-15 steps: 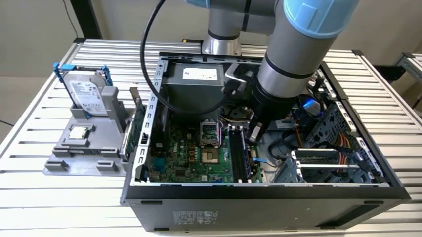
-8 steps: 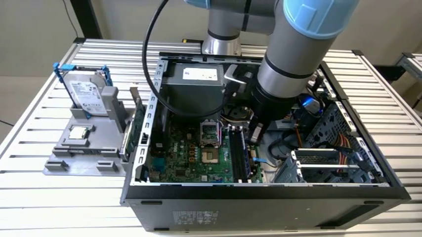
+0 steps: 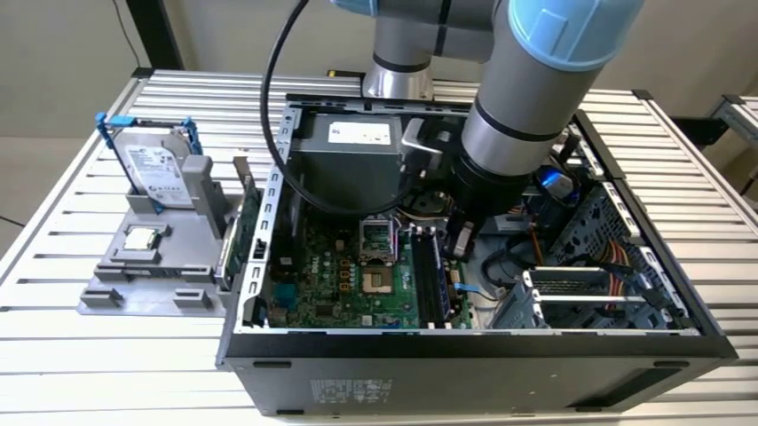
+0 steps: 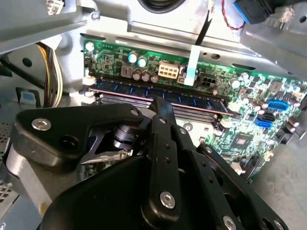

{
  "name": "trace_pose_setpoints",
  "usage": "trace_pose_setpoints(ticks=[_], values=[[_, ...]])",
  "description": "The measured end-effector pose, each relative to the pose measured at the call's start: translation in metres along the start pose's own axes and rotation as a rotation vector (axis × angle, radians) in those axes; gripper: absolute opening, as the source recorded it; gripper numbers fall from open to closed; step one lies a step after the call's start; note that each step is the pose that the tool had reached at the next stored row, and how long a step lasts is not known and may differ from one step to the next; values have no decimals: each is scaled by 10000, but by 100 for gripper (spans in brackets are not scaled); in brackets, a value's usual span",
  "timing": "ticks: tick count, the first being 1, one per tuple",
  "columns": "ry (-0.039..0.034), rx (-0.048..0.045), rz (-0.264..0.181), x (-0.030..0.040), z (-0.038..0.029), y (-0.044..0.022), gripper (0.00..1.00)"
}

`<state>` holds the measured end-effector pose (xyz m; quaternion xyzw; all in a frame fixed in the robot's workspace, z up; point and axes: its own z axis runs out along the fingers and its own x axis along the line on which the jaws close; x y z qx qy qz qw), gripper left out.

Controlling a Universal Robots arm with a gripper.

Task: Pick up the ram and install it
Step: 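Press down the ram until it locks into place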

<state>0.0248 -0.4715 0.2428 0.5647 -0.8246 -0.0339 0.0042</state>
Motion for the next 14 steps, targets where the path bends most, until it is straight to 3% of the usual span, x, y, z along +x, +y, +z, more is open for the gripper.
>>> trace_pose_setpoints(ticks=[14], values=[[-29, -97, -1572, -22, 35, 7, 0]])
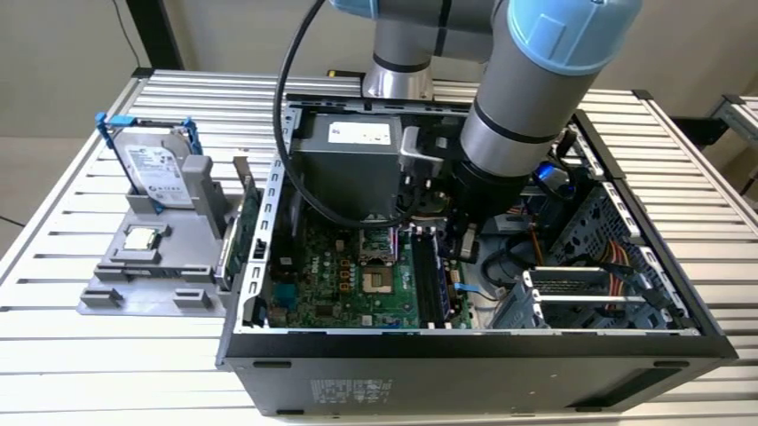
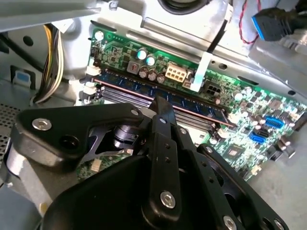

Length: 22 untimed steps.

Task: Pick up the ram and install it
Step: 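Press down the ram until it locks into place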

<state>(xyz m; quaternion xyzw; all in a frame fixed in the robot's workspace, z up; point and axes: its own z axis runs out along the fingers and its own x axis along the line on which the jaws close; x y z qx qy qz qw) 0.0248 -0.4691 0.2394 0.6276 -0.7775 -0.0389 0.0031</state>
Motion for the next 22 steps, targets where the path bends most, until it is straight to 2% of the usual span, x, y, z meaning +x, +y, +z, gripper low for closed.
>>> trace_pose_setpoints(ticks=[6, 18, 22], values=[[-5, -39, -664, -7, 16, 1, 0], [31, -113, -2049, -8, 27, -1, 0], [36, -117, -2140, -9, 28, -3, 0]])
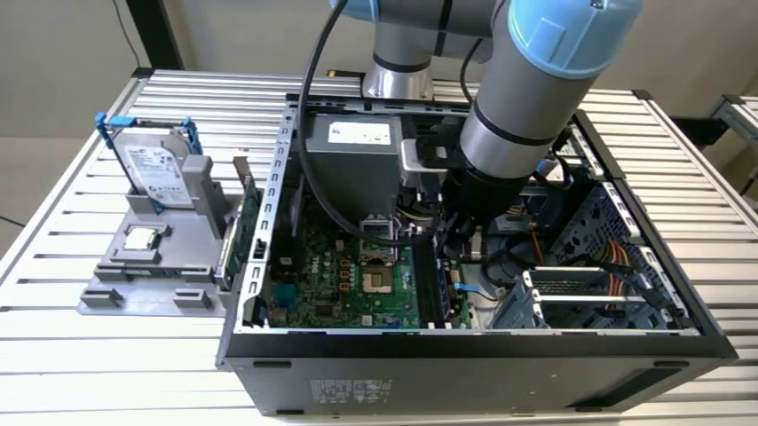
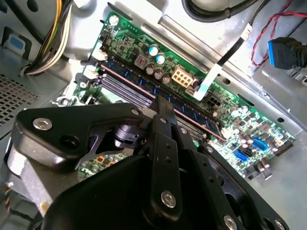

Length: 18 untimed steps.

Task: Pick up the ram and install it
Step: 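Press down the ram until it locks into place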

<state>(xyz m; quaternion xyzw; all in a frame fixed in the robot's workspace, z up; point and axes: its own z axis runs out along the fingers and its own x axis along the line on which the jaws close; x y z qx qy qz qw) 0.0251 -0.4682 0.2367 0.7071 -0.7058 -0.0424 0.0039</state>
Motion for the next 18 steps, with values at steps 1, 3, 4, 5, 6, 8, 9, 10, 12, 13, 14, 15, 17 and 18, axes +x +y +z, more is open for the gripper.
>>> trace_pose_setpoints(ticks=[1, 3, 4, 5, 6, 8, 9, 10, 12, 13, 14, 15, 17, 18], values=[[0, 3, -2, 0, 0, -3, 0], [1, 196, -12, 0, 4, -4, 0], [-2, 279, -16, 0, 10, -4, 0], [-1, 339, -8, 0, 17, -4, 0], [4, 394, 6, 1, 22, -3, 0], [0, 434, 89, 1, 37, -1, 0], [0, 438, 152, 2, 39, 0, 0], [0, 441, 224, 2, 39, 3, 0], [-9, 448, 349, 1, 44, 9, 0], [-11, 450, 379, 0, 45, 12, 0], [-11, 451, 383, -1, 46, 12, 0], [-9, 451, 385, -2, 47, 16, 0], [-9, 452, 386, -4, 52, 27, 0], [-6, 451, 386, -4, 54, 33, 0]])
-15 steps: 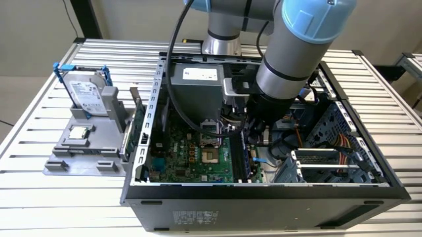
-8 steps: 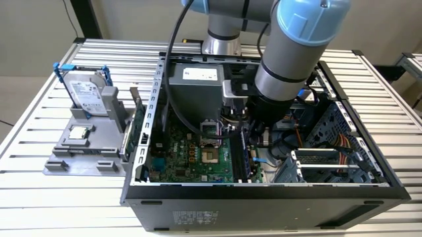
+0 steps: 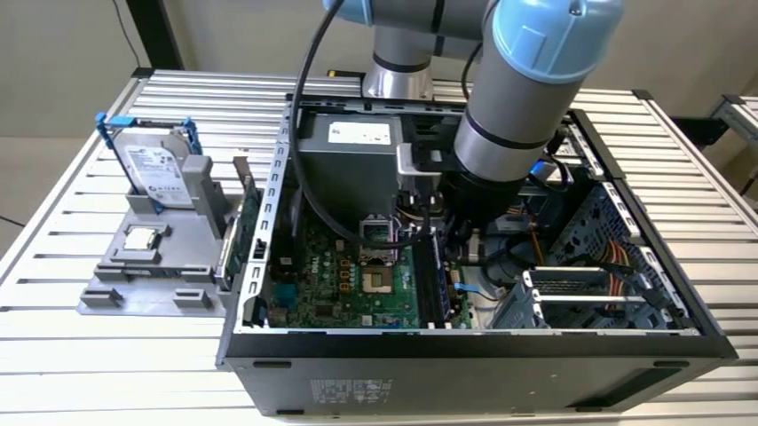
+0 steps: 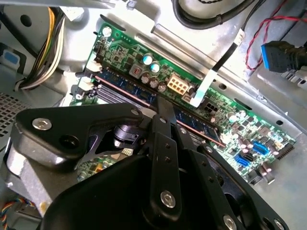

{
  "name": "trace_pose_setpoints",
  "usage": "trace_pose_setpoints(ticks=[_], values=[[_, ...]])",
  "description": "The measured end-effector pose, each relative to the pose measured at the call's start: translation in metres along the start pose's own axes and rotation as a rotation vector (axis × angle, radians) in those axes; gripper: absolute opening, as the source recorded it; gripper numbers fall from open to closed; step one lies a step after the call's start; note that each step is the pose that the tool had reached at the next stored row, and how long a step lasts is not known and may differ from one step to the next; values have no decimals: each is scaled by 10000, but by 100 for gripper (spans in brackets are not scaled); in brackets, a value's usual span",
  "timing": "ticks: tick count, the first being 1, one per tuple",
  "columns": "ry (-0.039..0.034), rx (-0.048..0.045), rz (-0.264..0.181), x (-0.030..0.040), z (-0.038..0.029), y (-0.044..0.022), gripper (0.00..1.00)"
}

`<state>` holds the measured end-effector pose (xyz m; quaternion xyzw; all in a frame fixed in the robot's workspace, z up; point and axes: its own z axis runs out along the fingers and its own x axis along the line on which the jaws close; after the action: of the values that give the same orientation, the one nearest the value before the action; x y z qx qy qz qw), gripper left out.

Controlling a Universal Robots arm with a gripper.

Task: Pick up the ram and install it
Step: 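Press down the ram until it locks into place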

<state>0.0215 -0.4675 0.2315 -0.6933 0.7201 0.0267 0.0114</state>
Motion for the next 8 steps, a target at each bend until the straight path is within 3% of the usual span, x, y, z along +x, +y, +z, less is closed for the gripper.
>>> trace_pose_setpoints(ticks=[4, 8], values=[[-3, 1, -2, 0, 4, 4, 0], [0, -1, -1, 4, 72, 3, 0]])
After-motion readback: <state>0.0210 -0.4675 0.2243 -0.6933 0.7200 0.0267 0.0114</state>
